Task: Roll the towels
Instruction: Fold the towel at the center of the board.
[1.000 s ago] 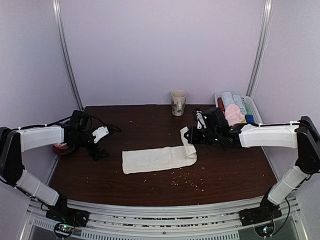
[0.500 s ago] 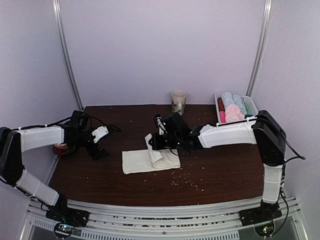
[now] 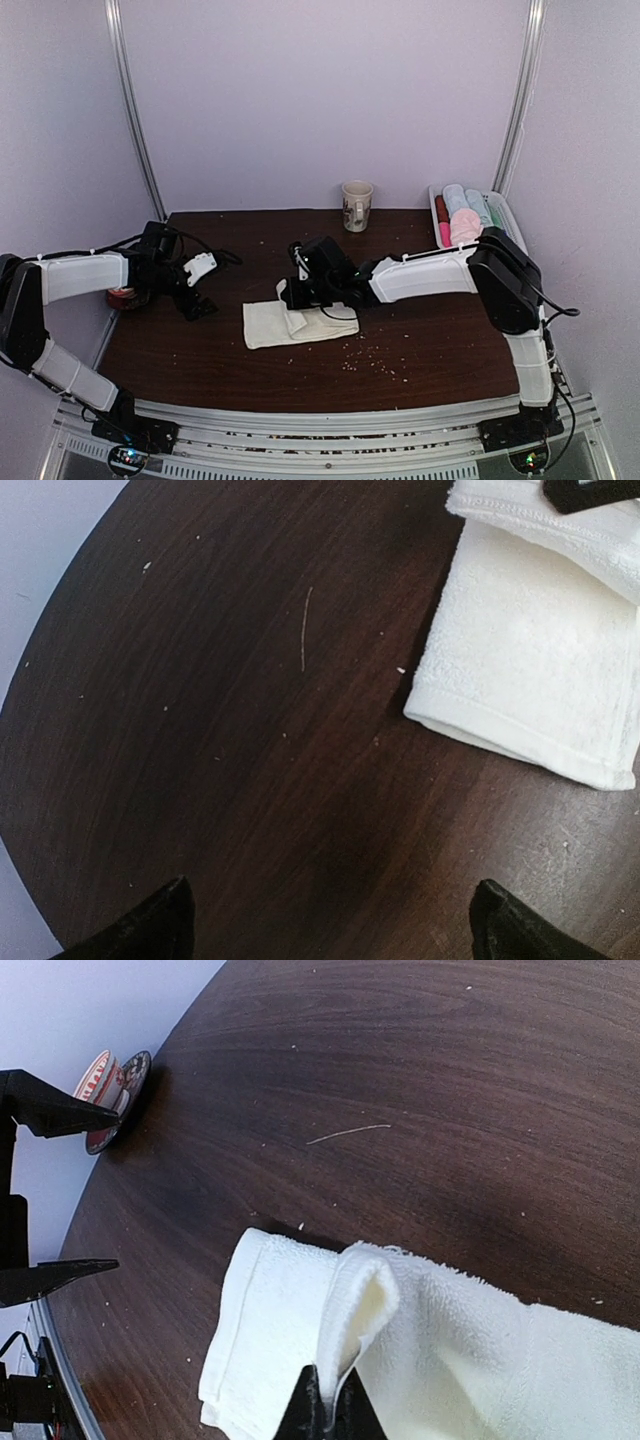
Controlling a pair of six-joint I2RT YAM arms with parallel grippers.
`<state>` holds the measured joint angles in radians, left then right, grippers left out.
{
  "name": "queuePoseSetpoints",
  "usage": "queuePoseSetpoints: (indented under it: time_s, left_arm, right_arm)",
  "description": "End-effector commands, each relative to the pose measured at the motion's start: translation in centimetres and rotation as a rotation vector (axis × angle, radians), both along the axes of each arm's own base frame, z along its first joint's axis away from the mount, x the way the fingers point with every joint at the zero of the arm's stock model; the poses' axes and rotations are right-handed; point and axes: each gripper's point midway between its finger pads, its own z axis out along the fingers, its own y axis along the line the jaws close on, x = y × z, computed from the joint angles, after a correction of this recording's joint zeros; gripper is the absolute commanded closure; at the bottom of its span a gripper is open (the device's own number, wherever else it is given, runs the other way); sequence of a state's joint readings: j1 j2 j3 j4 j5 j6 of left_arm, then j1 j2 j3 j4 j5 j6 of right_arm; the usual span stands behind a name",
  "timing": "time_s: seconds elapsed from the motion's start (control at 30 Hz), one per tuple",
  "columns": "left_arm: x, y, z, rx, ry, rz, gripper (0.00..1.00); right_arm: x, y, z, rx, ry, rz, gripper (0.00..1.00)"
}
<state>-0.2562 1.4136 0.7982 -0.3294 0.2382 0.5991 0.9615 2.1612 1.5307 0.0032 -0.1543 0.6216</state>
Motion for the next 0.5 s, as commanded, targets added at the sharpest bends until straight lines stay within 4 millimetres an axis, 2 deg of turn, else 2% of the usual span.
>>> queuePoseSetpoints:
  time_s: [0.0,0.07,0.17,0.27,0.37,0.47]
  left_arm:
    - [0.5,0.0,0.5,-0.014,-0.030,0.012,0.02]
    - [0.5,0.0,0.5,-0.014,-0.029,0.013,0.02]
    - [0.6,0.0,0.4,-0.013,-0.028,0.013,0.02]
    - [0.6,0.0,0.4,-0.011,-0.027,0.014,0.02]
    - [0.5,-0.2,0.5,-0.020,-0.027,0.003,0.02]
    - [0.2,-1.2,1.0,-0.054,-0.016,-0.052,0.02]
  right_arm:
    - [-0.8,2.1,0.4,0.042,0.014,0.038,0.97]
    - [-1.4,3.2,0.7,0.065,0.020,0.065,0.81]
    - [-2.8,5.4,1.7,0.112,0.026,0.137,0.70]
    - [-3.5,6.4,2.5,0.143,0.021,0.168,0.61]
    - [-3.0,5.5,3.6,0.132,-0.015,0.153,0.59]
    - [-2.3,2.8,4.3,0.099,-0.050,0.110,0.58]
